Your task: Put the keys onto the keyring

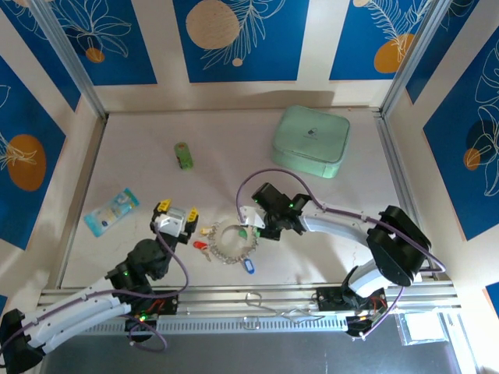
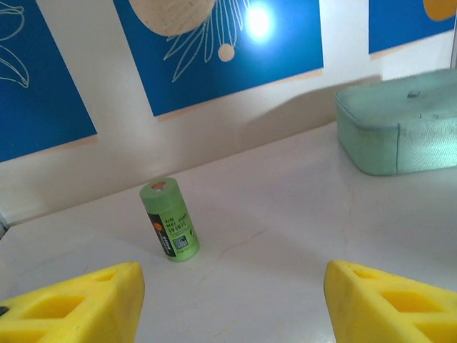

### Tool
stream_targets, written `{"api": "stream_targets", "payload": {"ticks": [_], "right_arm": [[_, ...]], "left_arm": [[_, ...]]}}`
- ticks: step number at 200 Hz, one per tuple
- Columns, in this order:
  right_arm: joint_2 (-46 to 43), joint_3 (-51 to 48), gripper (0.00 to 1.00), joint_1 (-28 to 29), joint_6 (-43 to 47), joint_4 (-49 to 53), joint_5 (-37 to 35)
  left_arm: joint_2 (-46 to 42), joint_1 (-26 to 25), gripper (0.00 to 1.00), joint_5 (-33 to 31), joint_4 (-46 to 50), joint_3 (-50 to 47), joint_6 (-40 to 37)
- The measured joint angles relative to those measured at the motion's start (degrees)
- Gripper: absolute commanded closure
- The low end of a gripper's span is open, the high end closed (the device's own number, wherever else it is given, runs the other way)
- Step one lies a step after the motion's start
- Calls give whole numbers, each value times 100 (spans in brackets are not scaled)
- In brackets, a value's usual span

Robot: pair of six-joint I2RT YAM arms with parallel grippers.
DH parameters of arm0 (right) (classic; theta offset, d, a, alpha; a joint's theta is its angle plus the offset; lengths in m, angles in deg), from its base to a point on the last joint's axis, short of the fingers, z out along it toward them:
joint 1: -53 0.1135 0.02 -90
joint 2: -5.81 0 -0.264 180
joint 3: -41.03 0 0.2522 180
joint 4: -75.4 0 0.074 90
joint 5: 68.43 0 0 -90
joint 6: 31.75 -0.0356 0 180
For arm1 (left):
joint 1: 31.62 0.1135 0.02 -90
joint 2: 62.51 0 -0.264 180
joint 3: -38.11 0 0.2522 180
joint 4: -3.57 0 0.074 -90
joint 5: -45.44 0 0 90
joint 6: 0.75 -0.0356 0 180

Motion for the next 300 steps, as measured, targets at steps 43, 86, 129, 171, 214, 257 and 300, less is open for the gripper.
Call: {"api": "stream_targets", "payload": {"ticks": [43,86,129,171,214,257,300], "right_arm": [[107,-291,62,-105,343,177,-927],[-715,-308,53,-621,-431,164,-87],[-2540,-1032,46,-2011,-1985,-1700,970],[-2243,-2312,49,-3429,-2966,-3423,199],[-1060,-2988,50,-3976,-3187,-5567,-22],[-313,-3049,52,-4321,-3259,-6924,365],[131,-2872,50,-4752,-3554,-7267,807]], "left_arm": [[487,330,22,59,-107,24,4],[1073,1574,11,708,-57,227,120],[1561,2610,8,1237,-52,339,197],[2175,3569,7,1475,-608,323,391],[3187,4304,7,1827,-1589,227,601],[4804,4612,6,2299,-3101,219,686],[6452,4765,6,2774,-4601,306,573]]}}
